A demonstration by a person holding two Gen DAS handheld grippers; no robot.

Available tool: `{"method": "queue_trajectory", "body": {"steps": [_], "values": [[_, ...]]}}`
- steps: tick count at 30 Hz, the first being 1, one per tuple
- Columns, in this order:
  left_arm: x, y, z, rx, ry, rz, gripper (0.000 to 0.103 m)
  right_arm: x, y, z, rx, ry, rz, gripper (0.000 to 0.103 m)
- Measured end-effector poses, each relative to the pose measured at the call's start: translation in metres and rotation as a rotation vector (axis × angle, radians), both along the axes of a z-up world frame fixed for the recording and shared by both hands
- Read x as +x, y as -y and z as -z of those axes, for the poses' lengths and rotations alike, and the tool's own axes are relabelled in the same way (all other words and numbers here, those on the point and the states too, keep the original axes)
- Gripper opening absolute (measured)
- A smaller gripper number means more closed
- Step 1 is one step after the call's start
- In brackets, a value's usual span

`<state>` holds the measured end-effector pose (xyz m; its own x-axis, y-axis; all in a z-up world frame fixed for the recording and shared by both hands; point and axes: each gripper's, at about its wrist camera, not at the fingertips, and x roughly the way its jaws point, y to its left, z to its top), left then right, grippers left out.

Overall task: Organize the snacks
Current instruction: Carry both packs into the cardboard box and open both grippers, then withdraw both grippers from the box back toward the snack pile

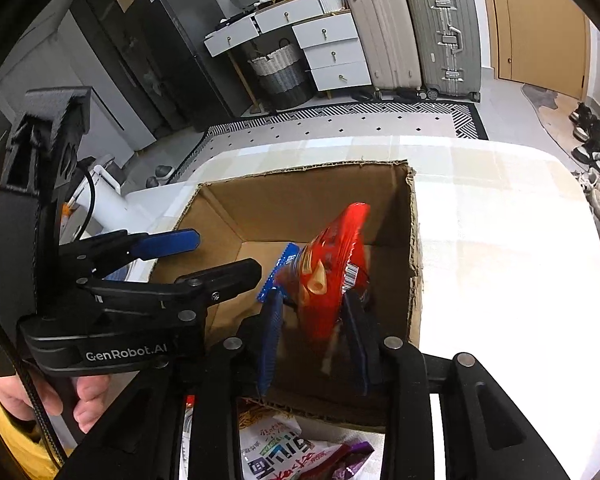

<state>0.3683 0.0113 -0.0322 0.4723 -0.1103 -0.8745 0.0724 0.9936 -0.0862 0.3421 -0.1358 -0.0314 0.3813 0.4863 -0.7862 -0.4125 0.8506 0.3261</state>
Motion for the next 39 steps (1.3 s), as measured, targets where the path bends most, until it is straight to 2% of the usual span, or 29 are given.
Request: {"method": "queue_trajectory", "body": {"steps": [6,11,18,27,31,36,39], "values": [[-0.011,-0.004,-0.012,-0.016,0.018,-0.018,0.077,-0.008,0.010,-0.010,0.027,0.021,0.023,0.032],[-0.031,-0.005,-0.030,-0.023,0.048,-0.034,0.078,-0.025,0.022,-0.034,0.076,0.075,0.040,0.032],[-0.079,0.003,-0.072,-0.037,0.118,-0.033,0.078,-0.058,0.034,-0.067,0.136,0.146,0.044,0.033],[-0.153,0.021,-0.126,-0.009,0.220,-0.047,0.078,-0.107,0.049,-0.104,0.191,0.201,0.055,0.033],[-0.194,0.027,-0.145,-0.008,0.275,-0.052,0.080,-0.143,0.054,-0.118,0.198,0.249,0.049,0.043],[-0.241,0.030,-0.165,-0.028,0.320,-0.056,0.081,-0.187,0.057,-0.129,0.222,0.325,0.057,0.049],[-0.269,0.032,-0.177,-0.038,0.340,-0.062,0.081,-0.211,0.061,-0.128,0.267,0.339,0.074,0.049]]}}
